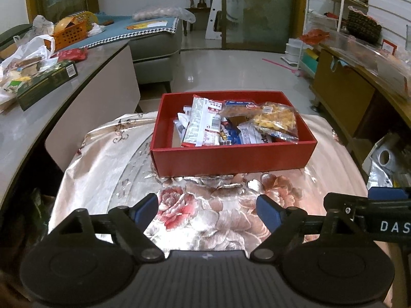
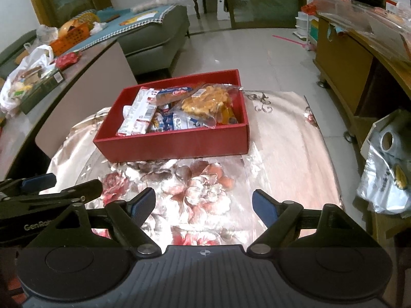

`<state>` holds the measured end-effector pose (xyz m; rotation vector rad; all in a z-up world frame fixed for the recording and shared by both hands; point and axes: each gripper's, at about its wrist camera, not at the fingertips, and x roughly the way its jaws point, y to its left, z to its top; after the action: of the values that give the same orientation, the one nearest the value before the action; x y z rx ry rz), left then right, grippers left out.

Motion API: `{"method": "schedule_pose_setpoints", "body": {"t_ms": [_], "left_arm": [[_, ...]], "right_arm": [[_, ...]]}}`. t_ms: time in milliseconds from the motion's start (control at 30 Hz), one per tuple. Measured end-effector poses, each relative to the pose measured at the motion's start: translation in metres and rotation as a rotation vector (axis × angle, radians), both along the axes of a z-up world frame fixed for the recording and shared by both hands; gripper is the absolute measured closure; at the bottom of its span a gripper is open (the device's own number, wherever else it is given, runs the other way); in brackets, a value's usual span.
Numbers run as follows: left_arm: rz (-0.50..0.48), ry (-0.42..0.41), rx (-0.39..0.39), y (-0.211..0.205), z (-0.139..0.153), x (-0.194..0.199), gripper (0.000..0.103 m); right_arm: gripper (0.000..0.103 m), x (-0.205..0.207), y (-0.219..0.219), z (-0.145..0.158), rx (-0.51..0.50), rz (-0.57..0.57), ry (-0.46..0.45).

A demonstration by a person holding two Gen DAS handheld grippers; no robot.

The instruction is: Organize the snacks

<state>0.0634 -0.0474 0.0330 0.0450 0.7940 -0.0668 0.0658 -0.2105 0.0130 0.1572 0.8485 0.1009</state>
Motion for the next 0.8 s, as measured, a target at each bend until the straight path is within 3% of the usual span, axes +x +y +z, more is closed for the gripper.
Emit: {"method": "schedule_pose_setpoints", "body": {"t_ms": [800], "left_arm": [[-0.017, -0.019, 0.039, -0.007, 0.001, -0.038, 0.024]], "right_arm": [[0.015, -0.027, 0.003, 0.0, -0.001, 0.028, -0.006]]}}
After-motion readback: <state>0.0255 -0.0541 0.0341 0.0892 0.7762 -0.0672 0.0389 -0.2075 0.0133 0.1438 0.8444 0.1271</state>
